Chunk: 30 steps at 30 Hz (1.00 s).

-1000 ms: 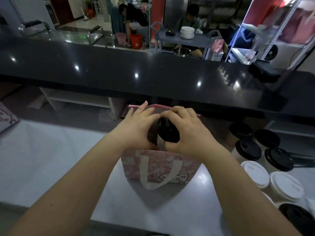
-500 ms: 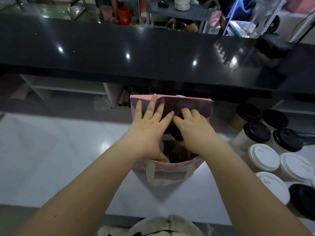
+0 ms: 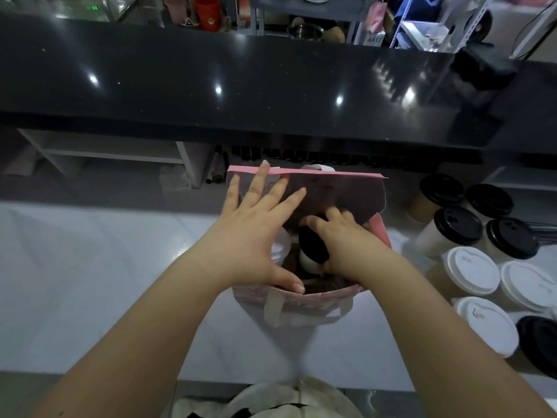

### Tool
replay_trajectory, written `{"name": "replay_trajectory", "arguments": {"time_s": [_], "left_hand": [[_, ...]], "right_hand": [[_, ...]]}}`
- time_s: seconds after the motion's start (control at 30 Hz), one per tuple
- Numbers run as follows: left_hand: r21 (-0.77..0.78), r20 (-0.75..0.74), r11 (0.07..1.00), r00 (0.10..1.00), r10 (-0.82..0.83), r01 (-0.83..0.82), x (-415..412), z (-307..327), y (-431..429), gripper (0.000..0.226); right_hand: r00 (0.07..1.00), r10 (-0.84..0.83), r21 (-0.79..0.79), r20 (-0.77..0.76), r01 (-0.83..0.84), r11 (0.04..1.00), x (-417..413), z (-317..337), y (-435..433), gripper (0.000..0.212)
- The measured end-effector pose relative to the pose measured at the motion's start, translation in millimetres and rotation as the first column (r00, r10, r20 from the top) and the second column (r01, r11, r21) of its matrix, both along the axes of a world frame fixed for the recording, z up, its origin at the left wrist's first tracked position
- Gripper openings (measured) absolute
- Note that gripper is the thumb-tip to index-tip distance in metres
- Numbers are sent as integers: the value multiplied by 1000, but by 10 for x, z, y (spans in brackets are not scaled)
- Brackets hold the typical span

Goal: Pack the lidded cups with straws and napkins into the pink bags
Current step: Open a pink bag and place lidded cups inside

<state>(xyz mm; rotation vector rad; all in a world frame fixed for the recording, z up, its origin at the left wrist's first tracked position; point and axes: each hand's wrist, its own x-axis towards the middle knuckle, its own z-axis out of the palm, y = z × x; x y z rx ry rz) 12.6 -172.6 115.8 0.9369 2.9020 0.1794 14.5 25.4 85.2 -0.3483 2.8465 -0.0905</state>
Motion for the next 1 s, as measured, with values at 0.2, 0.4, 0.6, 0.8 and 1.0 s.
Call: {"name": "replay_trajectory", "arguments": {"time_s": [0.2,0.4,0.6,0.8,1.0], "left_hand": [[79,-69,994,995,-71,77,38,62,-36,109],[122,-102,990,993,-60,73,49,65,-34,94],[-25,-124,1000,992,-5,2,25,-33,4,122],[-14,-127,1000,992,-24,22,19,-77,-1,139],[-7,-126,1000,992,-29,28,25,-77,1,143]], "right_hand": [[1000,-2,34,23,1,999,-11,-1,-22,89],[1000,-2,30,9,2,1000,-31,-21,-44,92],[1000,14,40,3,-14,999,-16,-36,-38,92],[999,-14,20,38,13,1000,21,-8,20,86],[995,32,6,92,-33,999,87,19,5,90]]}}
